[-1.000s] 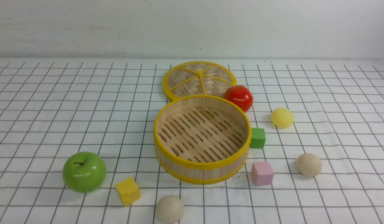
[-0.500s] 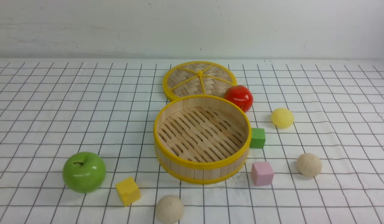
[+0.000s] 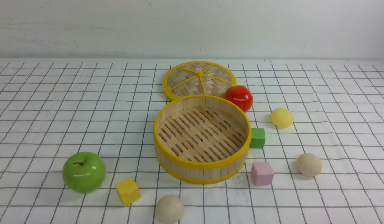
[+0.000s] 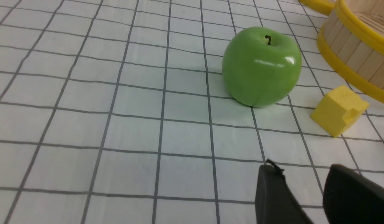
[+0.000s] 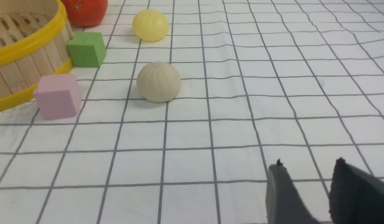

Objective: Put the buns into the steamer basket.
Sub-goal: Use the left arm to grab a steamed stuffed bun

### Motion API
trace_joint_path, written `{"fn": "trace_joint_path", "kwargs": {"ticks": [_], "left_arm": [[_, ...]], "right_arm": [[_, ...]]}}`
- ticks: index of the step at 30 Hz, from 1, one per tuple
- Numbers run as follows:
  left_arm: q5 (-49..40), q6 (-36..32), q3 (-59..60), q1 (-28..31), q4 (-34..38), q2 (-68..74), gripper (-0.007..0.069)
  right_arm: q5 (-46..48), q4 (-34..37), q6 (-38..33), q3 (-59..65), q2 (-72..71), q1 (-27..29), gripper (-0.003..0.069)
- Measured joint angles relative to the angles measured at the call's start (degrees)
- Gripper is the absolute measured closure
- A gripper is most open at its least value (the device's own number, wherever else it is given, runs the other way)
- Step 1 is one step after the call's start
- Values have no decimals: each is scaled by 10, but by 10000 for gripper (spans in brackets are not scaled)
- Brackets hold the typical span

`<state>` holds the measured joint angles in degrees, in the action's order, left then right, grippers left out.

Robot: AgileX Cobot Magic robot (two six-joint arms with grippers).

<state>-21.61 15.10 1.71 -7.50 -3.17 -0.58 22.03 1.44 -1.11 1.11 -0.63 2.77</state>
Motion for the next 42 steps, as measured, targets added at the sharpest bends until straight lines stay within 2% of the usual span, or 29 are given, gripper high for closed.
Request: {"fn": "trace_joint_path", "kwargs": {"ticks": [3,4,11,13,16,19,22,23,26,29,32,36,41,42], "left_arm": [[76,0,0,0,-1,0,386],[76,0,0,0,-1,0,386],[320,20,0,0,21,0,386],[360,23,0,0,23,0,386],[366,34,-34,0,32,4,386],[345,40,-107,0,35,35,386],[256,47,-262,0,41,118,386],[248,48,-272,0,42,123,386],[91,71,-421,0,58,209,386],[-54,79,-503,0,62,293,386],[-144,80,-529,0,47,355,386],[-186,84,-531,0,35,431,386],[-208,73,-533,0,89,516,386],[-219,49,-534,0,114,544,386]], "right_arm": [[0,1,0,0,0,0,420],[0,1,0,0,0,0,420],[0,1,0,0,0,0,420],[0,1,0,0,0,0,420],[0,1,0,0,0,0,420],[0,1,0,0,0,0,420],[0,1,0,0,0,0,420],[0,1,0,0,0,0,420],[0,1,0,0,0,0,420],[0,1,0,0,0,0,420],[0,1,0,0,0,0,420],[0,1,0,0,0,0,420],[0,0,0,0,0,0,420],[0,0,0,0,0,0,420]]}}
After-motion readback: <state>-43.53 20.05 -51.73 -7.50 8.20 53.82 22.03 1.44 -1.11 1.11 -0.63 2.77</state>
